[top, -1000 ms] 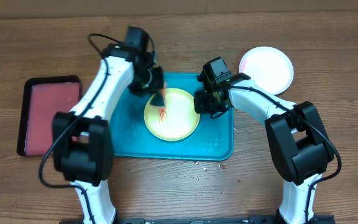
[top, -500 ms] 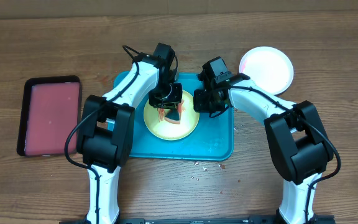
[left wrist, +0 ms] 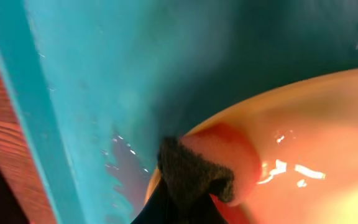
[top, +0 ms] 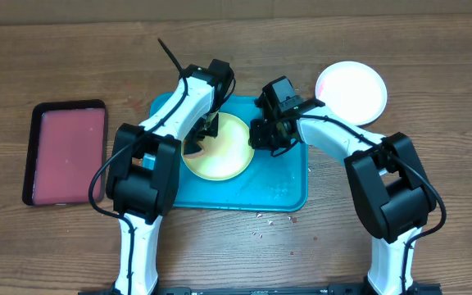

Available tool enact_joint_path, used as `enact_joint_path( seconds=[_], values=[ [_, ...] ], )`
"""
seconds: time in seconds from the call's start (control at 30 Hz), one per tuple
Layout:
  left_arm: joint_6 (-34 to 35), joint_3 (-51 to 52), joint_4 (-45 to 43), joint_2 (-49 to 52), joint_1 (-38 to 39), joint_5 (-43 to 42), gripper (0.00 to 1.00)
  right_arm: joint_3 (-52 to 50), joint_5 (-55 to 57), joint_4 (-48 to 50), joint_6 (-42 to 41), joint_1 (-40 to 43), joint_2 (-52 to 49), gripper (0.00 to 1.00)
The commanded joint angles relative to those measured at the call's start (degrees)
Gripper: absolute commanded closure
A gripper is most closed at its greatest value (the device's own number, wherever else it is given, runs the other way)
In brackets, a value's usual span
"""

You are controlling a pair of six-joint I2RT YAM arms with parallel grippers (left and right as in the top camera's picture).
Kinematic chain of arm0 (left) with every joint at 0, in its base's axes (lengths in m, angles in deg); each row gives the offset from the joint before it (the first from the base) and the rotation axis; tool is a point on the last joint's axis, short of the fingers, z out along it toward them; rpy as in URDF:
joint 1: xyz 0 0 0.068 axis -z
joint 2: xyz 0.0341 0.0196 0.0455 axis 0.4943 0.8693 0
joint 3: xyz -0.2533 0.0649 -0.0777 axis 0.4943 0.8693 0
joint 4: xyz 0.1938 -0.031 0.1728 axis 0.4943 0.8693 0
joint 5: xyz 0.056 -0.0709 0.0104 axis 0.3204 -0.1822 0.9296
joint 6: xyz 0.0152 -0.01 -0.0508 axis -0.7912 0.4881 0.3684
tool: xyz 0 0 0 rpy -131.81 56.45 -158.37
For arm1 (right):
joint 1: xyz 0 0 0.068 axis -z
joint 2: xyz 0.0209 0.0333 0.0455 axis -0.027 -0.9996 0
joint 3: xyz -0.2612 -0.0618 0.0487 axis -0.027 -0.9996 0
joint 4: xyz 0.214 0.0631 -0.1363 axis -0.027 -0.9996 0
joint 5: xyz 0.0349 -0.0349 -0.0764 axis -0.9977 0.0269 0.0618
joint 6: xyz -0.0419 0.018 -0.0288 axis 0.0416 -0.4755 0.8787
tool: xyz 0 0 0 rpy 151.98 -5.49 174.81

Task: Clean dirty plates on tray and stack at the side
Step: 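Scrub the yellow plate with the sponge while the right gripper holds it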

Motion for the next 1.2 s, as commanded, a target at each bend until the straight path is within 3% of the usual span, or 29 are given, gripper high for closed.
enact_joint_path(
  seconds=[0.0, 0.07, 0.2, 0.27, 0.5, 0.7, 0.83, 0.97, 1.17],
  values=[
    [1.0, -4.5, 0.1, 1.2, -1.7, 1.6, 0.96, -0.6, 4.3, -1.7, -0.3, 1.2, -2.1, 0.92],
    [-1.2, -5.7, -0.8, 1.2, -1.7, -8.1, 0.96, -0.6, 4.3, -1.8, -0.3, 1.2, -2.1, 0.92],
    [-11.9, -5.7, -5.0, 1.2, -1.8, -35.7, 0.96, -0.6, 4.3, -1.8, -0.3, 1.2, -2.1, 0.92],
    [-13.8, -5.0, -6.0, 1.2, -1.4, -44.4, 0.96, -0.6, 4.3, -1.7, -0.3, 1.2, -2.1, 0.92],
    [-13.8, -1.5, -5.9, 1.2, 0.6, -37.0, 0.96, -0.5, 4.3, -1.1, -0.3, 1.2, -2.1, 0.92],
    [-4.6, -0.2, -3.0, 1.2, 0.0, -11.0, 0.96, -0.5, 4.3, -1.6, -0.3, 1.2, -2.1, 0.93],
    [1.4, -1.4, 1.0, 1.2, -1.6, 0.2, 0.96, -0.4, 4.3, -1.9, -0.3, 1.2, -2.1, 0.96],
    [3.9, -3.6, 3.5, -1.0, -4.3, 0.7, 0.96, -0.3, 4.3, -1.9, -0.3, 1.2, -2.1, 0.96],
    [3.8, -3.8, 0.5, -10.8, -10.7, -6.2, 0.96, -0.3, 4.3, -2.9, -0.3, 1.2, -2.1, 0.96]
  ],
)
